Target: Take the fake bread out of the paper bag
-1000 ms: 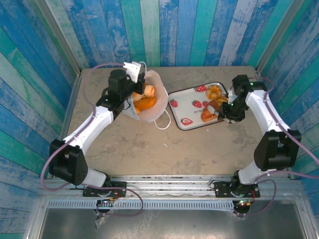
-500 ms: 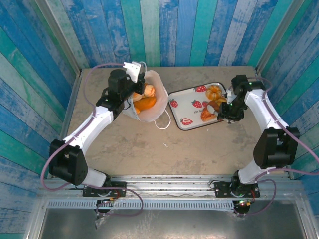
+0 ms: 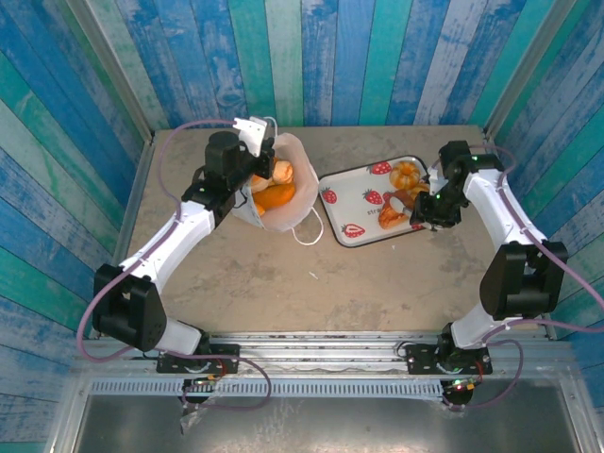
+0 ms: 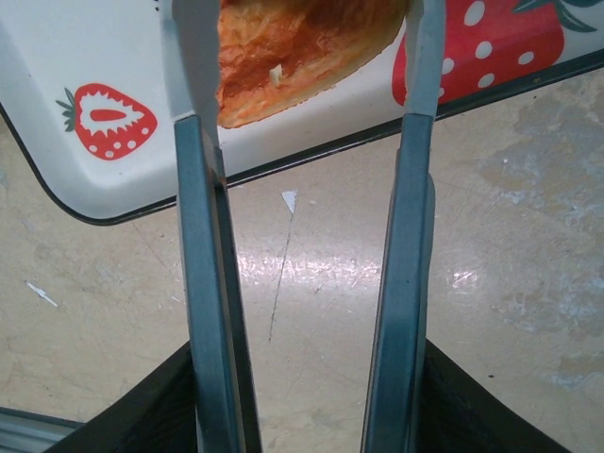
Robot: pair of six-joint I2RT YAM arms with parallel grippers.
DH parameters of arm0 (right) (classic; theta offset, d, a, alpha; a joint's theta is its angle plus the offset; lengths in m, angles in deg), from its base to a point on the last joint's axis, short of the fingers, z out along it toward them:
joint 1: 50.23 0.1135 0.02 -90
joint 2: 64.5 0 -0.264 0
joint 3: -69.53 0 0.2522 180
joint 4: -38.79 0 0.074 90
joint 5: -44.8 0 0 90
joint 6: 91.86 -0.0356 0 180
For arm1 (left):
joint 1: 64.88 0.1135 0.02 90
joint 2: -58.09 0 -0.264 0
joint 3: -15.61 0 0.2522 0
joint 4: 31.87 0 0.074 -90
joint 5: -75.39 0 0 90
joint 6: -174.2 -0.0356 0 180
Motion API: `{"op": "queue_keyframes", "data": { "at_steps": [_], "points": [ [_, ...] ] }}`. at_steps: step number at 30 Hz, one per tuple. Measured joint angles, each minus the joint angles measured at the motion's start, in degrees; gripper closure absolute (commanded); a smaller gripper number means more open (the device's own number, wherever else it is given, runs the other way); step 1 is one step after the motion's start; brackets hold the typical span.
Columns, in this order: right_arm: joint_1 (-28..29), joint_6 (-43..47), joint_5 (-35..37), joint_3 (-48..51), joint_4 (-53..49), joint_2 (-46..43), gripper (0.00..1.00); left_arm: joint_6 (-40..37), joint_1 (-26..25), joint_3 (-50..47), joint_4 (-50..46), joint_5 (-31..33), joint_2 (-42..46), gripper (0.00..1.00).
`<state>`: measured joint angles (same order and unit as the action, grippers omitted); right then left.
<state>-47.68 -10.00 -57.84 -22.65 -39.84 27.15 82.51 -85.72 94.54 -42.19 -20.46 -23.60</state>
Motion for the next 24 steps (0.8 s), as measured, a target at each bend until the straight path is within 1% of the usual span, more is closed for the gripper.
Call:
{"op": "queue_keyframes", "data": {
  "at_steps": [6,15,20,24],
  "points": [
    [0.0,-0.3,0.2,0.5,0.6,-0.7,0.45,0.0,0.0,0.0,0.0,0.0,0.0,1.00],
    [0.0,-1.7,0.8,0.5,-0.6,-6.3,0.46,0.0,0.0,0.0,0.0,0.0,0.0,1.00],
    [0.2,-2.6,-0.3,0.6,-0.6,-7.2,0.47,0.0,0.0,0.0,0.0,0.0,0.0,1.00],
    [1.9,-3.4,-1.6,0.6,-0.2,-7.3,0.48,0.0,0.0,0.0,0.0,0.0,0.0,1.00]
  ]
}}
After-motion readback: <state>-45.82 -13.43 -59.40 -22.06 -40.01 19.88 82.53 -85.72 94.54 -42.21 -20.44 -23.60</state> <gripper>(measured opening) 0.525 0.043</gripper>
